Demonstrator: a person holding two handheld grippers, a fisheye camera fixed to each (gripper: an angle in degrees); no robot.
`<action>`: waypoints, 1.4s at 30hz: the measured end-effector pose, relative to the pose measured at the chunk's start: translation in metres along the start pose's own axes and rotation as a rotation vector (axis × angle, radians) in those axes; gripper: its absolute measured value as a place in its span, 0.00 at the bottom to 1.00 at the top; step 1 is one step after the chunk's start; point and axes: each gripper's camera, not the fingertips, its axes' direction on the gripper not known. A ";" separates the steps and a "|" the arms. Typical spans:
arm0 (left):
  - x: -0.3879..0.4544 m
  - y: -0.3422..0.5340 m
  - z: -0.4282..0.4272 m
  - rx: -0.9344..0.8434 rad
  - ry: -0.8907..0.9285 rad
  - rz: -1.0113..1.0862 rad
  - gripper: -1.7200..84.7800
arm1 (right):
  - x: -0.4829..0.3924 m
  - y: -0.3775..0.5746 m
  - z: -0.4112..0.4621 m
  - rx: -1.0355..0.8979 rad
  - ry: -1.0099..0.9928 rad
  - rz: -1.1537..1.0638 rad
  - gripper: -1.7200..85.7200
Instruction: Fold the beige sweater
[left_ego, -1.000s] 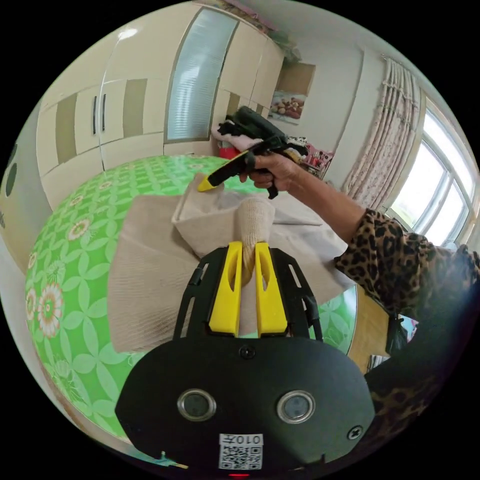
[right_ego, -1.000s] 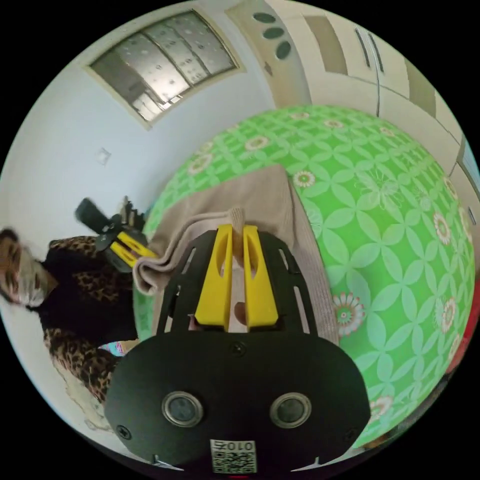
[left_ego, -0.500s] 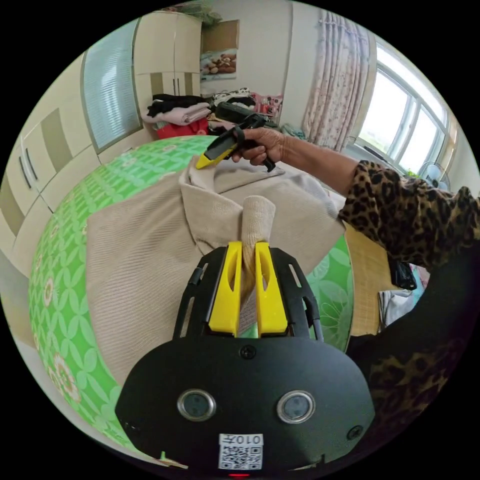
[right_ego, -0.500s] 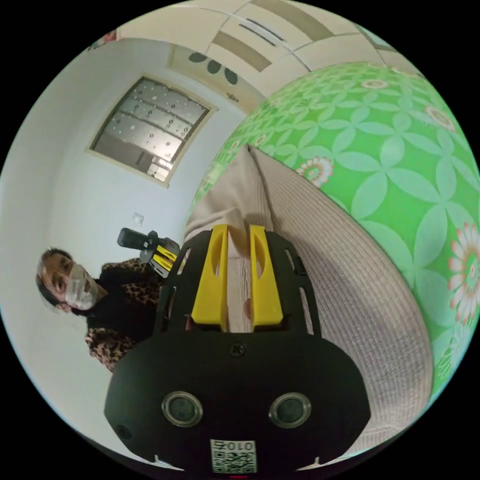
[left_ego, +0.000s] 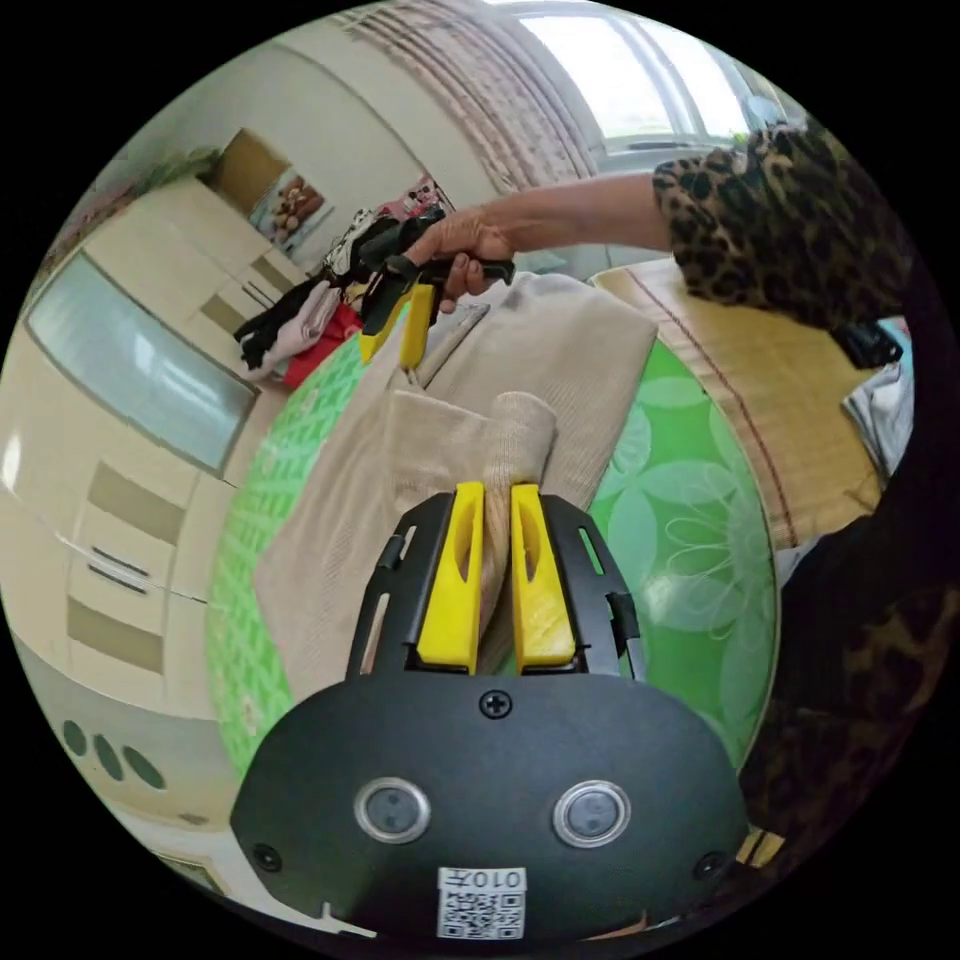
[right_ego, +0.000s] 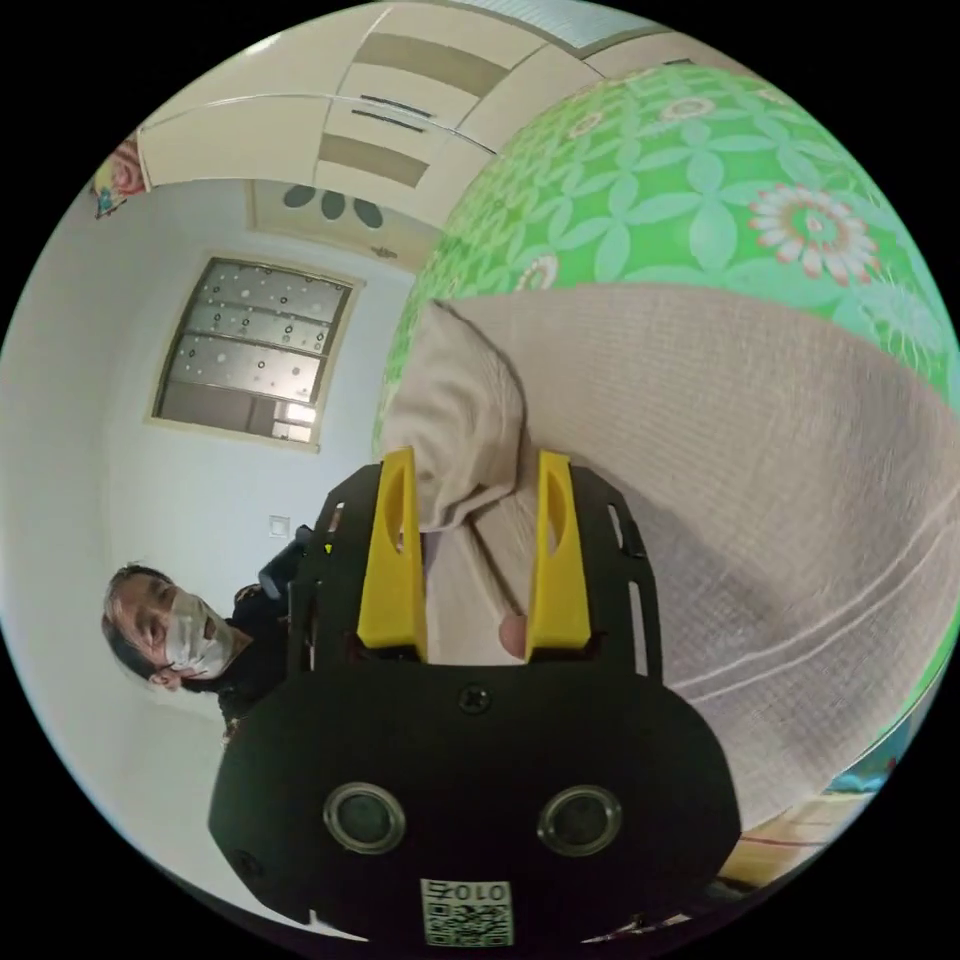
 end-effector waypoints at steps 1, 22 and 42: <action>0.003 -0.001 -0.007 0.004 -0.026 0.015 0.08 | 0.004 0.013 0.003 0.037 0.002 0.005 0.19; 0.025 0.065 -0.123 0.000 -0.745 0.124 0.04 | 0.011 0.193 0.194 0.217 0.016 0.025 0.06; -0.492 0.284 -0.041 0.187 0.804 -0.833 0.02 | 0.030 0.320 0.255 0.545 0.034 0.210 0.05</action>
